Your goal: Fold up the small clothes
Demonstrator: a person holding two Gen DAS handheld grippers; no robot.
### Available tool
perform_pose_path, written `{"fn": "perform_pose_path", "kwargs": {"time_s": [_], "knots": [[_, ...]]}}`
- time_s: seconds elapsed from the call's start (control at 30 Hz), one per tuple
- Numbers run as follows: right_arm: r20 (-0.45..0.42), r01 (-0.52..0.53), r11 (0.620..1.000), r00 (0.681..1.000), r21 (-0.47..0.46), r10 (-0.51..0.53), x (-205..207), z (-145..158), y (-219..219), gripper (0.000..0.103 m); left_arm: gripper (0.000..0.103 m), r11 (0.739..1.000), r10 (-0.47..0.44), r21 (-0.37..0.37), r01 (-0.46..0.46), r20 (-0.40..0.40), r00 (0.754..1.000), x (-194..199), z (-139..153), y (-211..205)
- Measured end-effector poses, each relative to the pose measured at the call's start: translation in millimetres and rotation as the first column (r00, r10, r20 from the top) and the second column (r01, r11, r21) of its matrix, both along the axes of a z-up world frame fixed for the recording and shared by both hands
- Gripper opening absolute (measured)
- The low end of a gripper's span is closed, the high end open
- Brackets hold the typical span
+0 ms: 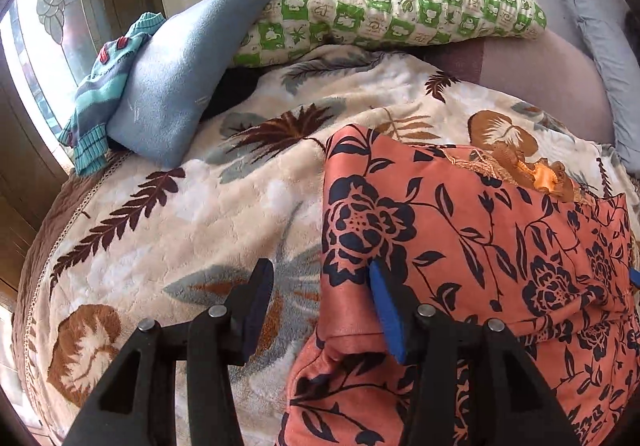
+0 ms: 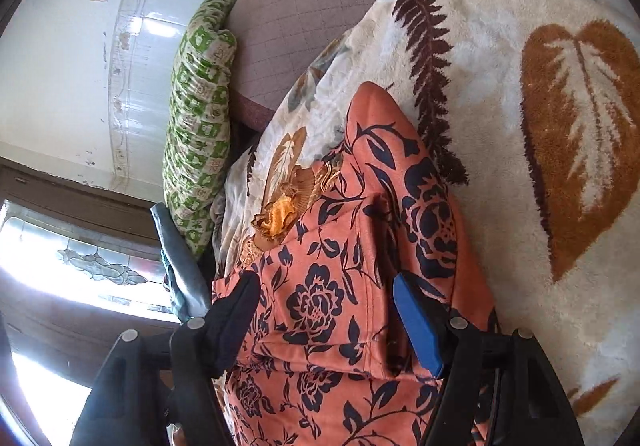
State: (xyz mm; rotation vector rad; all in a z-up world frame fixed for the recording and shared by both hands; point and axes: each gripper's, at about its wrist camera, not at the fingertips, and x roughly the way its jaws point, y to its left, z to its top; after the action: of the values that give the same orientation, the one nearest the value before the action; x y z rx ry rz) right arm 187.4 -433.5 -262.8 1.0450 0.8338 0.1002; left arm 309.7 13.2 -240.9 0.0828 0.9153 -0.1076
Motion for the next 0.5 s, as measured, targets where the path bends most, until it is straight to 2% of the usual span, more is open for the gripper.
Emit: {"fn": "perform_pose_path", "kwargs": {"time_s": [0.07,0.1,0.17,0.2,0.3,0.4,0.47,0.5], "knots": [[-0.033,-0.037,0.998,0.999,-0.045,0.036,9.7,-7.9,10.9,0.066,0.051,1.0,-0.013,0.025,0.013,0.012,1.0,0.2,-4.9,-2.2],[-0.05,-0.056,0.995,0.997,-0.08,0.052,12.1,-10.9,16.6,0.06,0.052,0.999,-0.02,0.045,0.019,0.012,1.0,1.6,-7.3,-5.0],[-0.062,-0.075,0.983,0.996,-0.17,0.065,15.7,-9.3,24.8,0.033,0.052,0.997,-0.027,0.069,0.028,-0.007,1.0,4.0,-12.6,-8.6],[-0.072,-0.085,0.979,0.995,-0.188,0.073,17.2,-9.3,26.5,0.005,0.053,0.997,-0.029,0.064,0.03,-0.01,1.0,3.9,-14.3,-7.7],[-0.023,-0.05,0.965,0.999,-0.257,0.046,13.2,3.6,26.6,0.004,0.057,0.998,-0.029,0.061,0.03,-0.017,0.999,3.7,-17.6,-3.0],[0.076,0.02,0.922,0.997,-0.387,0.01,5.9,39.1,26.4,0.004,0.058,0.998,-0.038,0.047,0.038,-0.003,0.999,1.7,-17.7,-0.6],[0.089,0.047,0.889,0.996,-0.456,-0.007,5.2,50.7,26.5,0.004,0.058,0.998,-0.048,0.051,0.048,0.005,0.999,0.1,-17.9,-3.7],[0.062,0.03,0.876,0.998,-0.481,0.0,9.0,48.0,26.7,0.004,0.058,0.996,-0.057,0.063,0.056,0.006,0.998,-0.8,-17.9,-6.2]]}}
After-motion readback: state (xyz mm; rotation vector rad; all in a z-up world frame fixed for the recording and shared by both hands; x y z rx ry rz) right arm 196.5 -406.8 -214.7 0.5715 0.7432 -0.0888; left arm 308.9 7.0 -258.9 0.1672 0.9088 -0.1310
